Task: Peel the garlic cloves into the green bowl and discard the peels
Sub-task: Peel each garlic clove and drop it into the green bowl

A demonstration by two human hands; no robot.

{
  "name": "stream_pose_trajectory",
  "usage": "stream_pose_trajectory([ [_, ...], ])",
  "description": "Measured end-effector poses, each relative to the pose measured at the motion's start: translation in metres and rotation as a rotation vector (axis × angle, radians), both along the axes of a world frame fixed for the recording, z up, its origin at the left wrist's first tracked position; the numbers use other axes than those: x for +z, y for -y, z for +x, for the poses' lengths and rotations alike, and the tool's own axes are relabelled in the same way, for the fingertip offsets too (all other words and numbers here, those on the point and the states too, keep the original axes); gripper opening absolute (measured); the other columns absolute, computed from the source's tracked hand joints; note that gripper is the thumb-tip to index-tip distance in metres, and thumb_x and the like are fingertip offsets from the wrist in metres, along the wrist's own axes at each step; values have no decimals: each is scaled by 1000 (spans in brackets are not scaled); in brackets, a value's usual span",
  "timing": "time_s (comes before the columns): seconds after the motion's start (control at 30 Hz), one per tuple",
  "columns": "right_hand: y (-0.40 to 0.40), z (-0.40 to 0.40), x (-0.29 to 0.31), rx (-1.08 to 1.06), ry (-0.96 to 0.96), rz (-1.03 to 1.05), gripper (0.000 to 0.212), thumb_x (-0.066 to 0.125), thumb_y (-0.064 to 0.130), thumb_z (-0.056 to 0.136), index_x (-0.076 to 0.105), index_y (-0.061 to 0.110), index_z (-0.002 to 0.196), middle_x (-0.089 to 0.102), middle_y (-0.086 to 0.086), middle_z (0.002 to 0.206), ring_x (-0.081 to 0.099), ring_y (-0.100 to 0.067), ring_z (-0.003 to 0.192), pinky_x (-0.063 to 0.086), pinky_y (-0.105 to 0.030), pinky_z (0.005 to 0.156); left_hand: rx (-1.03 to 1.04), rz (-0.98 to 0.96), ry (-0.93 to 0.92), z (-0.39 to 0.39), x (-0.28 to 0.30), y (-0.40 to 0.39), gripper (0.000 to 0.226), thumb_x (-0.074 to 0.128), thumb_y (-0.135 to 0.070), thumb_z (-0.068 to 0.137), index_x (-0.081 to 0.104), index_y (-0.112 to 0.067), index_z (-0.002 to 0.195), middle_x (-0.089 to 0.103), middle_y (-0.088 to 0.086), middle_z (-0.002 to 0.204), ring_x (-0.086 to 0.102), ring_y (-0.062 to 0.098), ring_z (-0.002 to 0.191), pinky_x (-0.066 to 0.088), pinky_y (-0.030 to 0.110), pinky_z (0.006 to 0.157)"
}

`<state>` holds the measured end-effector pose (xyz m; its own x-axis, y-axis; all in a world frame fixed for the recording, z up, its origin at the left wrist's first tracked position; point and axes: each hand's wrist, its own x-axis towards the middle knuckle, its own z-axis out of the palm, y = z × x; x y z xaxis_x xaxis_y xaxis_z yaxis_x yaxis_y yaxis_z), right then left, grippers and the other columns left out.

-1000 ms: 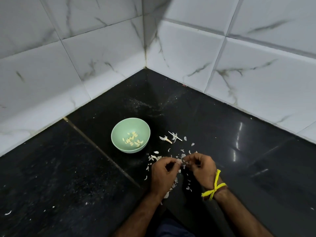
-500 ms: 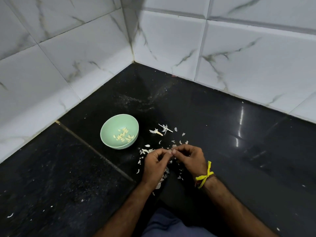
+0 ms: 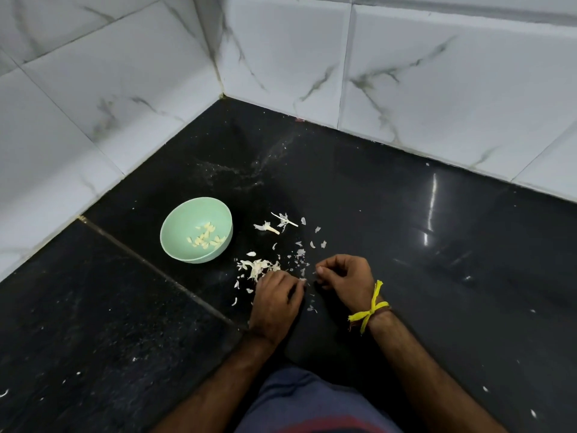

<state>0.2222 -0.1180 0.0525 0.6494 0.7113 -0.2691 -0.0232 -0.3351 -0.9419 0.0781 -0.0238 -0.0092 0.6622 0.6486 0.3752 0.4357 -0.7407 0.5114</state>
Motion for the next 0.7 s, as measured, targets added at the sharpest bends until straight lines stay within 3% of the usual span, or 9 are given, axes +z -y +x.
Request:
stream_pose_trajectory([
  [0.13, 5, 1, 1, -19, 72, -54, 14, 82, 7, 76, 71, 14, 80, 73, -4, 67, 71, -16, 61, 58, -24, 59, -13, 116, 33, -2, -2, 3, 10, 67, -25, 92, 71, -17, 85, 67, -4, 86, 60, 21, 86, 45, 38, 76],
  [0.37, 2, 1, -7, 73, 158, -197, 12, 73, 7, 85, 74, 18, 81, 73, -2, 68, 72, -13, 65, 61, -29, 69, -21, 83, 96, -4, 2, 3, 19, 56, -20, 87, 73, -12, 87, 69, -3, 87, 60, 18, 86, 42, 34, 80],
  [0.7, 3, 3, -5, 131, 159, -212, 13, 70, 5, 87, 74, 17, 83, 74, 1, 71, 72, -11, 65, 59, -23, 66, 20, 60, 134, -3, -4, 0, 22, 54, -17, 86, 74, -8, 85, 71, 0, 84, 57, 15, 84, 43, 31, 81],
])
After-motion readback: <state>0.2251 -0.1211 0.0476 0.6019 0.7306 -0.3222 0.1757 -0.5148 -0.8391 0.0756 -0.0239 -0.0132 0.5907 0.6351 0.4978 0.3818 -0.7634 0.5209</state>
